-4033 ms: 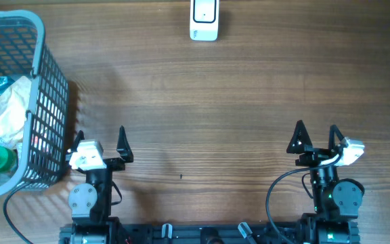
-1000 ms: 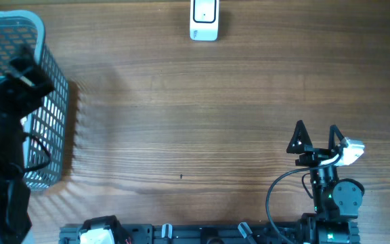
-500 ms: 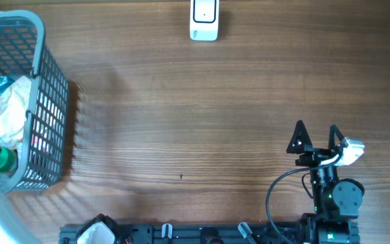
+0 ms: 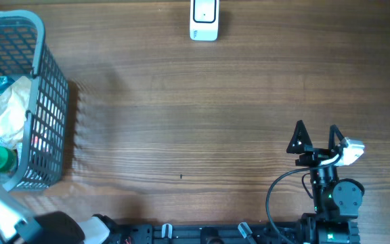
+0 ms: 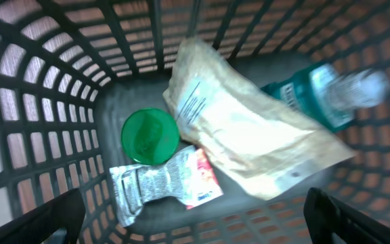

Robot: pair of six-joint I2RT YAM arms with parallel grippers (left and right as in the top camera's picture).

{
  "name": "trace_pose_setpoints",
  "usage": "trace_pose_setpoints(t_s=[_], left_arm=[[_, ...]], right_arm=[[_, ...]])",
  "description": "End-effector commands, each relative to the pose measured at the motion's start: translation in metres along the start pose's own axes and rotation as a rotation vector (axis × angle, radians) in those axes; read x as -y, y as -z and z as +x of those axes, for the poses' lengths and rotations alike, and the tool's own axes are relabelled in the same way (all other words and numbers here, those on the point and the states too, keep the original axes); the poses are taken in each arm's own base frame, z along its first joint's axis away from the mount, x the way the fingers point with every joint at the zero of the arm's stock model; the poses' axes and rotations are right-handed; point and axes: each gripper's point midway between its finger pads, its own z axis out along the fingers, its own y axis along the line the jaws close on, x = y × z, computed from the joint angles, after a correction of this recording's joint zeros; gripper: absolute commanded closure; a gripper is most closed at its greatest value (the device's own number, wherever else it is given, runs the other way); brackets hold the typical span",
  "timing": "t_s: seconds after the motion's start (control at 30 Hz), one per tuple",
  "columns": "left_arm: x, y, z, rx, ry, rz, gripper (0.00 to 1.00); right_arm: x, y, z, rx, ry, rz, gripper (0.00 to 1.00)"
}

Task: Scan the item barcode
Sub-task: 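Move the left gripper over the basket and lower toward the green jar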

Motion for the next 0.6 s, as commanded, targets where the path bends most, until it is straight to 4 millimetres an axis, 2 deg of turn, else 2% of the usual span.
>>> trace_pose_setpoints(t_s=[0.0, 0.4, 0.57], left_arm=[[-0.002, -0.022, 0.010, -0.058, -0.176, -0.023, 0.00], [-0.009, -0.067, 0.032, -0.097, -0.328, -0.041, 0.00], [-0.029, -0.085, 0.037, -0.122, -0.286, -0.074, 0.00]], right_arm=[[0.002, 0.000, -0.003, 0.013, 0.008, 0.010, 0.00], [0.002, 0.000, -0.003, 0.013, 0.008, 0.010, 0.00], [0.002, 0.000, -0.003, 0.013, 0.008, 0.010, 0.00]])
